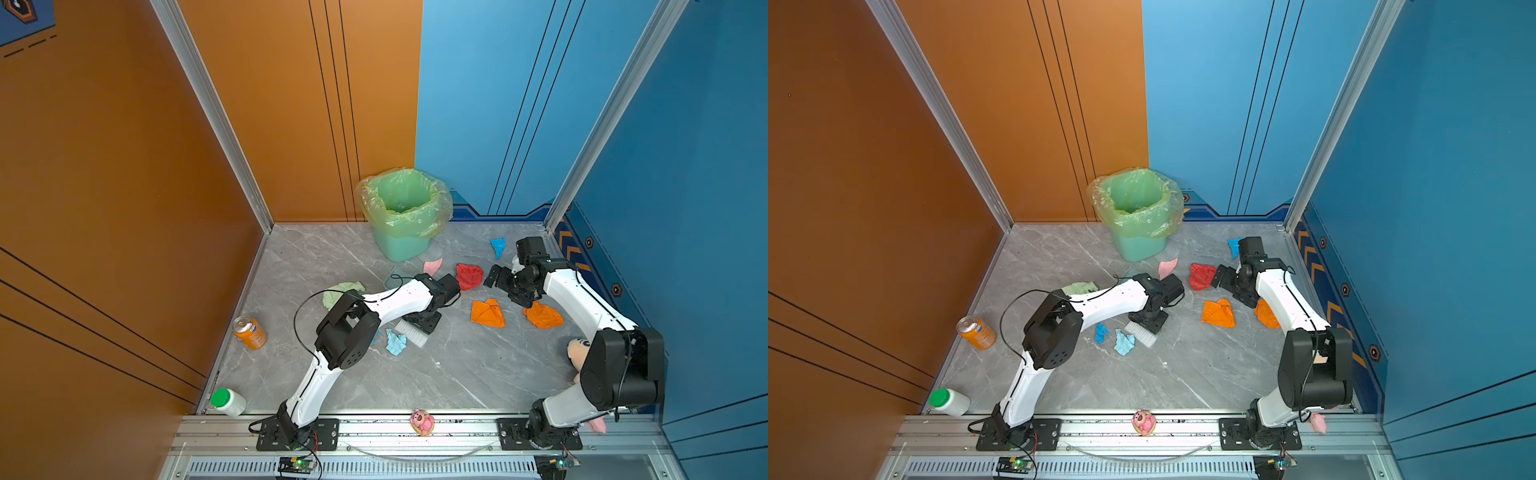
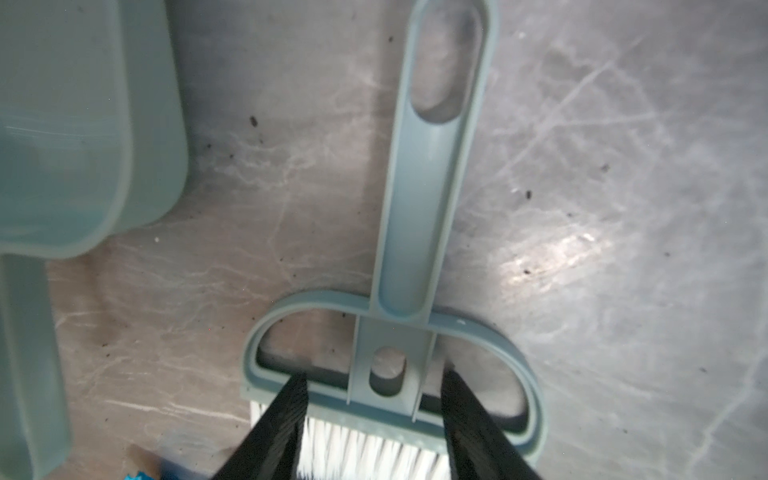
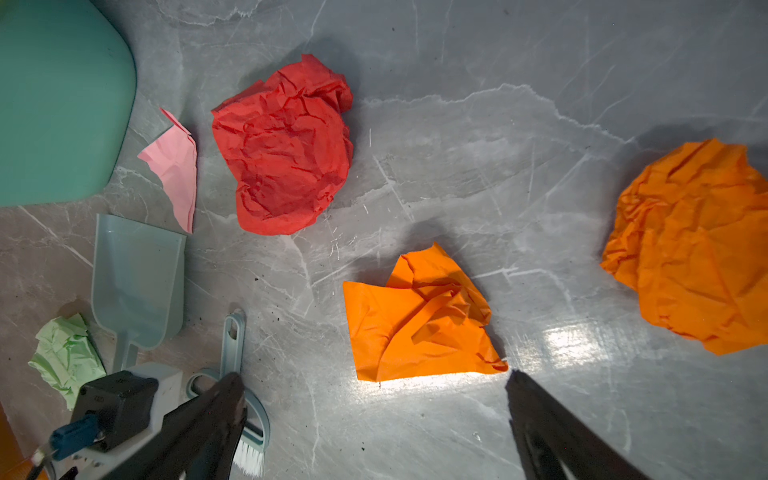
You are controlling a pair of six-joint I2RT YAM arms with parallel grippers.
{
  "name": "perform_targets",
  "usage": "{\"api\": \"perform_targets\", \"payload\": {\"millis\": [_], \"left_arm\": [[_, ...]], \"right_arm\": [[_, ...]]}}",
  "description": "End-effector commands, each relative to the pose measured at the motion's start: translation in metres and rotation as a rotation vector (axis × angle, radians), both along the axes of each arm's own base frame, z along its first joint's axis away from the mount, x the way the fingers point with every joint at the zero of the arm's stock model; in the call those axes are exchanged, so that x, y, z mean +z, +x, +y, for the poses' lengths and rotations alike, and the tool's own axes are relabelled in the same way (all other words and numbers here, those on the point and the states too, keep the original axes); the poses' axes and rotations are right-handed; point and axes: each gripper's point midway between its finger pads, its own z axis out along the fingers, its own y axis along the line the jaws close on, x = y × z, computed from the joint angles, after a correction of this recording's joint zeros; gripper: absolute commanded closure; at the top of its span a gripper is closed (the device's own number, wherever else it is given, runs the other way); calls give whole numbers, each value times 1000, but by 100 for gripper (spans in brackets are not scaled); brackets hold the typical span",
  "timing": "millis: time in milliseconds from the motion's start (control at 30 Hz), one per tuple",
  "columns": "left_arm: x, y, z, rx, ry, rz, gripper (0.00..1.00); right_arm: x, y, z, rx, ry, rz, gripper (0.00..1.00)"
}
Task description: Sweep away the paper scraps from the table
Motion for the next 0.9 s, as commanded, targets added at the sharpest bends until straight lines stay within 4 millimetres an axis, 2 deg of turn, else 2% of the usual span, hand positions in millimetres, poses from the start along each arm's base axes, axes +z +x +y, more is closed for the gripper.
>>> {"api": "perform_targets", "payload": {"millis": [0, 567, 867], "left_arm": [[-12, -5, 3, -13, 20, 66, 46], [-32, -17, -2, -28, -7, 164, 45], [-43, -24, 3, -27, 11, 203, 37]], "right_arm": [[3, -2, 2, 5, 0, 4, 0], [3, -1, 1, 0, -1, 5, 0], [0, 0, 3, 1, 0, 16, 0]]}}
